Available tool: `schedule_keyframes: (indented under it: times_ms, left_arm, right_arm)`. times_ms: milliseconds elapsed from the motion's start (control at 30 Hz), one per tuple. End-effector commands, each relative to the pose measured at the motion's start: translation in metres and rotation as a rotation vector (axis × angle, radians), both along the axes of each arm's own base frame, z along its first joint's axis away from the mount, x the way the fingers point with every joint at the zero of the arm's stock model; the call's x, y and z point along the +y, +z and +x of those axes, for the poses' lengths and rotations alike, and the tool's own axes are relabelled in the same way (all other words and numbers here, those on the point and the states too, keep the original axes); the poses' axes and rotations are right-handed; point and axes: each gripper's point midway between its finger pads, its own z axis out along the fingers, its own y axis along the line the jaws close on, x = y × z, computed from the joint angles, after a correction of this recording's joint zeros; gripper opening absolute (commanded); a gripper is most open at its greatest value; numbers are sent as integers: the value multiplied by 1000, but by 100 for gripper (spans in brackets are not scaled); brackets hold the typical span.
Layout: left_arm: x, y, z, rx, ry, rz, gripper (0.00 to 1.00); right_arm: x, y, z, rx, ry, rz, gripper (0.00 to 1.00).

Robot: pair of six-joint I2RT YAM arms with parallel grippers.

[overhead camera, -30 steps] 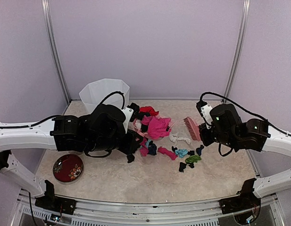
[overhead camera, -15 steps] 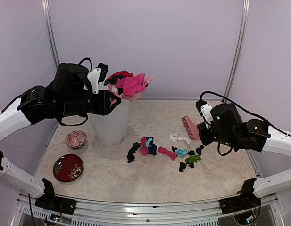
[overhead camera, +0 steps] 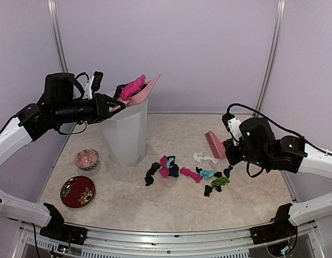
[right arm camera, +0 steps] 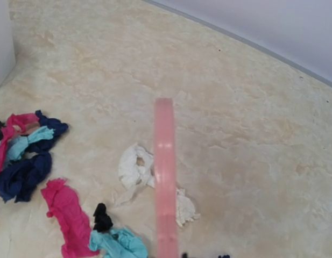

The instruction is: Sweep away the paper scraps from the table

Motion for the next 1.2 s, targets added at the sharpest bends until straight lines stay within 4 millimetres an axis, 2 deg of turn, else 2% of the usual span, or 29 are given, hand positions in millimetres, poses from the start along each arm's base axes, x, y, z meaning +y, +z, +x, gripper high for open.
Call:
schedule_keyframes:
  times_ms: [0,167,333,567,733,1167]
  left_arm:
    - [-7,31,-13,18,-137,-238,0]
    - [8,29,-7,102,-141,-405,0]
    - [26,40,-5,153,-143,-599,0]
    - [41,54,7,182,-144,-735,0]
    - [53,49,12,264,-128,-886,0]
    - [56,50,17,290,-135,-965,0]
  right_arm:
    - [0,3,4,-21,-14,15,0]
    - [1,0,4,-15,-12,11,0]
    - [2,0,5,-17,-13,15,0]
    - [6,-2,6,-10,-5,18,0]
    - [4,-6,7,-9,-14,10,0]
    - [5,-8,8,-7,-19,3,0]
